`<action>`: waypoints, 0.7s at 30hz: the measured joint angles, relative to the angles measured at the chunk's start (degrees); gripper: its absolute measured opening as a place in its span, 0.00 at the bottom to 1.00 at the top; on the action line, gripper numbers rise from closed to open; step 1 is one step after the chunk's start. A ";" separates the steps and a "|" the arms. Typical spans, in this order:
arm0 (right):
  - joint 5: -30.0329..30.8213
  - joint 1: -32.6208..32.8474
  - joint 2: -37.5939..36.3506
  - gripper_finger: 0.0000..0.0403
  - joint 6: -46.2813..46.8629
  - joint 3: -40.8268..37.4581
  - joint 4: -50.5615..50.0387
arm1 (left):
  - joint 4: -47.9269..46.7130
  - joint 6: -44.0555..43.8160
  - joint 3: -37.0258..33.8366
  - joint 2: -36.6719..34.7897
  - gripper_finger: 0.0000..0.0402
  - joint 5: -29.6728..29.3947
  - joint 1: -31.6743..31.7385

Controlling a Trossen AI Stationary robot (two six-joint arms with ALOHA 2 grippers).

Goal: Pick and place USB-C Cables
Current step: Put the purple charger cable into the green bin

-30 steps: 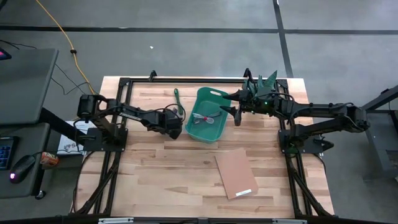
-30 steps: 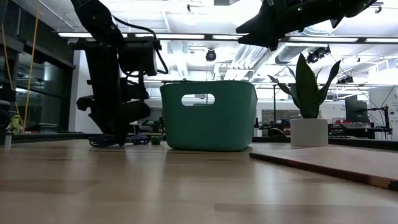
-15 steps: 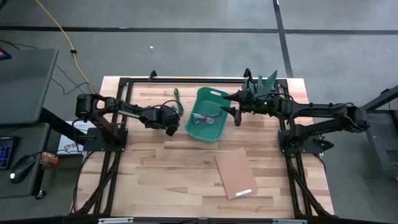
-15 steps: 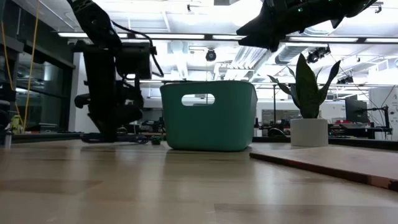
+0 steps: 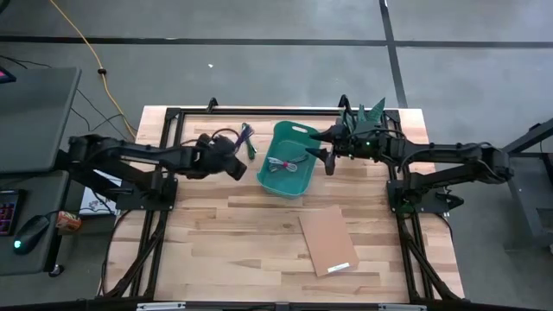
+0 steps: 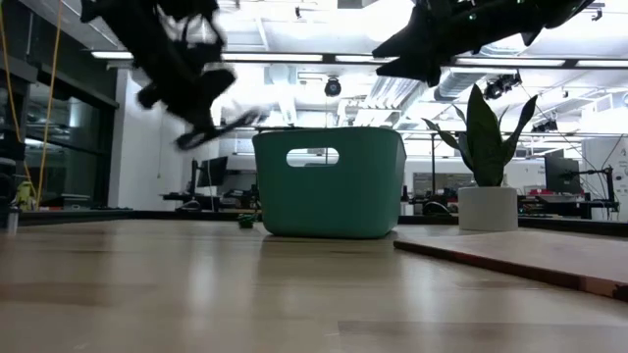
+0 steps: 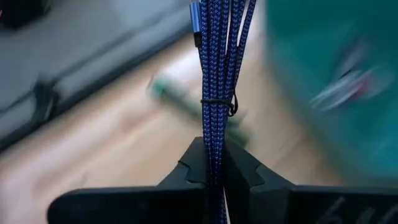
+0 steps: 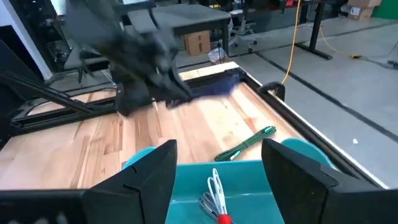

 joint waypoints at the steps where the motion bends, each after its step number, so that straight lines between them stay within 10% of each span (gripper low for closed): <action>1: -0.01 -0.01 0.31 0.56 0.10 0.00 -0.26 | 3.51 2.87 -0.04 -1.30 0.00 -0.02 -0.50; 11: -0.01 -0.01 6.05 0.56 0.04 0.00 4.57 | 61.80 26.15 -17.20 -6.78 0.00 21.88 0.21; 21: -7.10 0.00 9.85 0.56 -0.43 0.09 17.58 | 83.01 25.58 -24.04 -4.53 0.00 32.89 1.95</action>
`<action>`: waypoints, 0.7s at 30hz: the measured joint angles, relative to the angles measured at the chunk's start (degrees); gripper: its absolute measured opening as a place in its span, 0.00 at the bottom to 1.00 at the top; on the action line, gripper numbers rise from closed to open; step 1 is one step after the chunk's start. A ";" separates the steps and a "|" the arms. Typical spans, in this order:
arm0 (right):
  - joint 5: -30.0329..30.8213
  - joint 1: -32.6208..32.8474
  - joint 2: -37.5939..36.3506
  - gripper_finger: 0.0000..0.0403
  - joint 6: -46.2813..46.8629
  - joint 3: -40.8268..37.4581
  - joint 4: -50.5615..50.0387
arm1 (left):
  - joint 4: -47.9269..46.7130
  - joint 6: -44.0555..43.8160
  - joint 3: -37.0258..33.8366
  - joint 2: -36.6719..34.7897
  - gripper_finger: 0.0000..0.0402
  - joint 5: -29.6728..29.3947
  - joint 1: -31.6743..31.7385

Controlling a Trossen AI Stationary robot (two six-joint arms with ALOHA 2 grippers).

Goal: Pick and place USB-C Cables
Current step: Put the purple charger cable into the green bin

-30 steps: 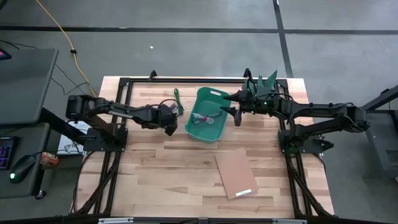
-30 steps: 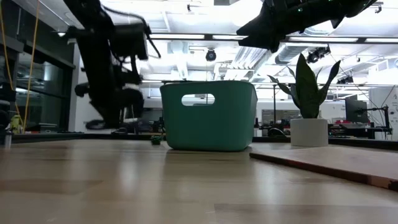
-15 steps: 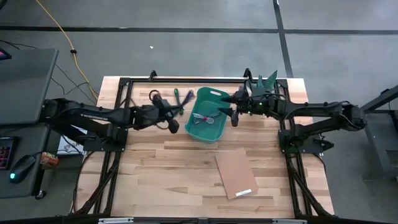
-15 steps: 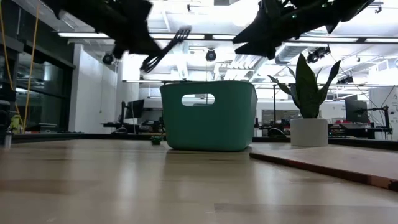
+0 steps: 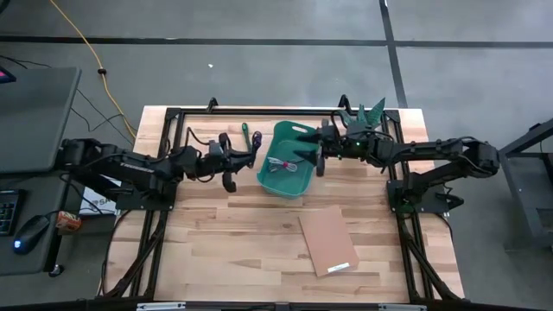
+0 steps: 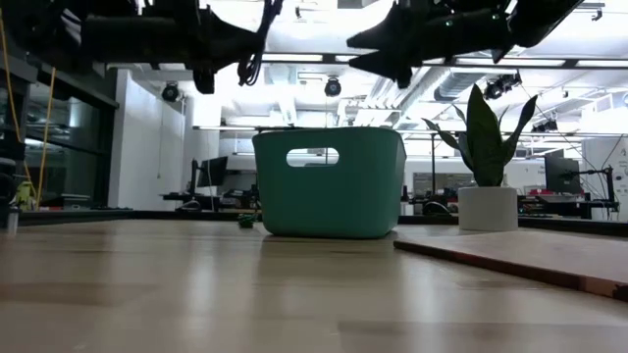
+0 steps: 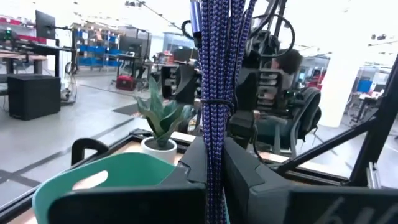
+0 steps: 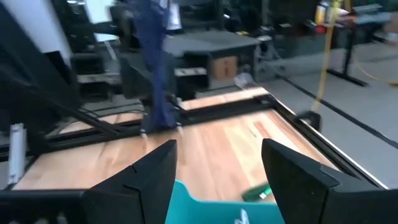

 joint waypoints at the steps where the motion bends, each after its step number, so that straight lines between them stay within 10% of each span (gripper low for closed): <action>1: -0.28 0.01 -0.02 0.56 -0.28 0.00 0.38 | -0.09 -0.01 0.00 0.21 0.00 0.06 -0.04; 21: -6.00 3.54 12.35 0.56 1.03 0.02 26.04 | 1.53 -4.15 10.52 16.21 0.00 3.36 -0.54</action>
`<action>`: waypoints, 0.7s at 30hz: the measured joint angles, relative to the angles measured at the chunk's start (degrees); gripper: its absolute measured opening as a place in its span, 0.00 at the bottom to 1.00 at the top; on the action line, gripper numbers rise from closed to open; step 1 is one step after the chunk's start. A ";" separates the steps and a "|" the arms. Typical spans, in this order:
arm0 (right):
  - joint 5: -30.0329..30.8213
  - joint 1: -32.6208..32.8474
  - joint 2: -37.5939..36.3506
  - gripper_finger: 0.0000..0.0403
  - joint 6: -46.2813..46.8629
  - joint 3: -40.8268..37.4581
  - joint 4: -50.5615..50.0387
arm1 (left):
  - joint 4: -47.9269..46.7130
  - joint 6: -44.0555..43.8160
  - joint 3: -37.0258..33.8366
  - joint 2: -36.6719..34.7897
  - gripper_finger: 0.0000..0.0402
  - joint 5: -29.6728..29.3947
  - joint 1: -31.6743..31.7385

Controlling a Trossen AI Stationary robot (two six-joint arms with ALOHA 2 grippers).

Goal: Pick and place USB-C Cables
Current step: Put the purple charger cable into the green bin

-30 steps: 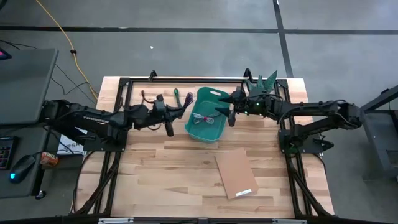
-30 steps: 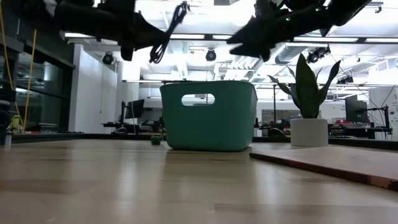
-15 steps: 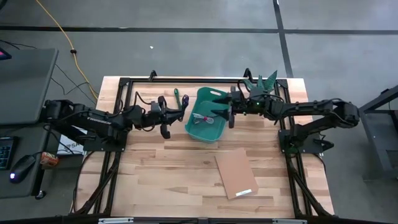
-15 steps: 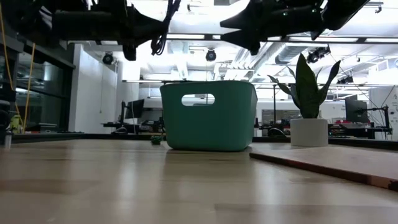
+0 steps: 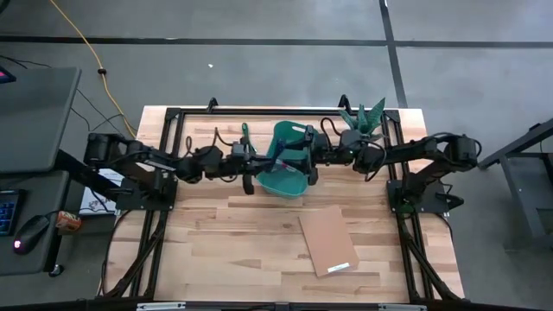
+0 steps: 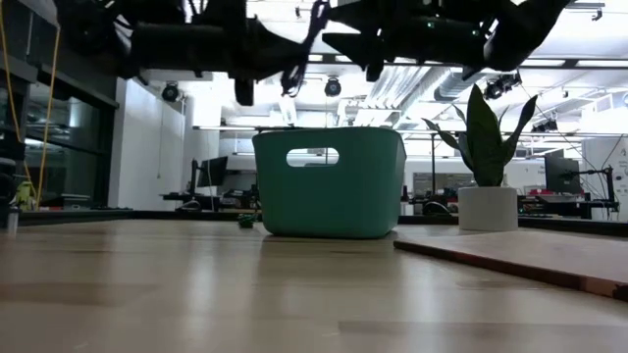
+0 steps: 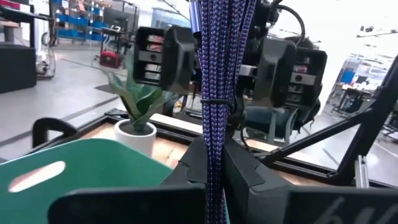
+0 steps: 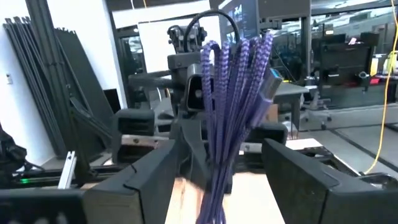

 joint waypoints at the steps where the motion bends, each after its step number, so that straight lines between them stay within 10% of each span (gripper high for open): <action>1: 0.00 -0.02 0.18 0.56 0.00 0.00 0.79 | 0.76 0.00 0.56 1.08 0.00 0.02 -0.09; 21: 4.43 1.34 0.24 0.56 0.92 0.02 2.16 | -0.35 -4.20 3.82 3.48 0.00 3.98 -1.16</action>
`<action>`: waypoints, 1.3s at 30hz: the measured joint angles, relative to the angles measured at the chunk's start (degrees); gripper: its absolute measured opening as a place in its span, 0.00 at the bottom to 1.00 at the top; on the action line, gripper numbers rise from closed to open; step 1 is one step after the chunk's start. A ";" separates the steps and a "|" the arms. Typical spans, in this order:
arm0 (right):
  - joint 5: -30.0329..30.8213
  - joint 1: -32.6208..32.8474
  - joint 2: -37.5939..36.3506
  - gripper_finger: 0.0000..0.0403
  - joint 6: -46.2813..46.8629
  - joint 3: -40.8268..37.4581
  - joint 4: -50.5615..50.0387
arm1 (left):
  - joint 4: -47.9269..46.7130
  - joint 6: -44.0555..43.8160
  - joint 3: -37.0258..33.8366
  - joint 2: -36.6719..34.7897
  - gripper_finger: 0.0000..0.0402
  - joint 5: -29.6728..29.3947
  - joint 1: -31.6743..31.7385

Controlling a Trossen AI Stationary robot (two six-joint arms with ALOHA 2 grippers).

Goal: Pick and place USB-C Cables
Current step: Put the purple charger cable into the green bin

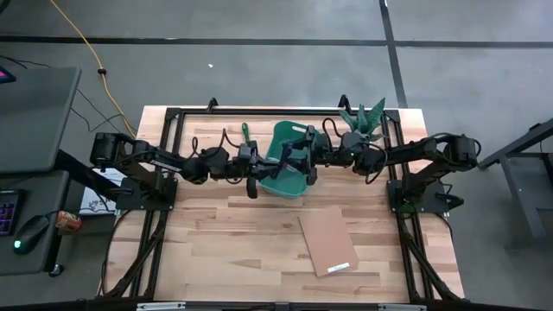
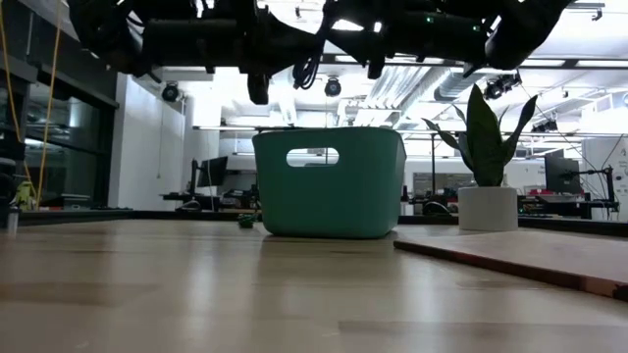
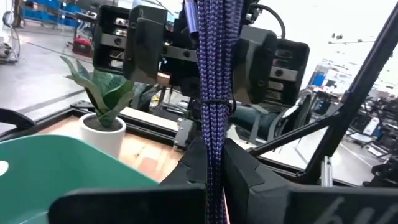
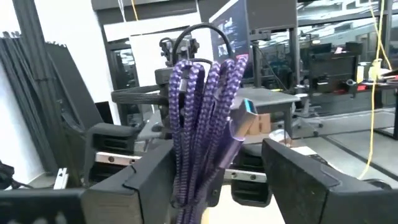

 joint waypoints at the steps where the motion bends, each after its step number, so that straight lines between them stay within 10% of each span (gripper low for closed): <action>1: 0.10 0.00 0.00 0.56 0.00 0.00 -0.09 | -0.02 -0.14 0.00 0.00 0.00 0.16 0.04; 21: -1.50 0.04 0.00 0.55 1.64 0.04 -2.53 | -3.36 1.37 4.28 2.84 0.00 -0.42 0.04; 32: -4.60 -0.95 -0.07 0.05 2.80 0.04 -2.49 | -5.61 1.38 4.24 2.84 0.01 -0.86 0.20; 39: -4.86 -1.22 -0.07 0.04 4.05 0.04 -3.61 | -6.75 1.81 4.24 2.84 0.12 -0.42 0.58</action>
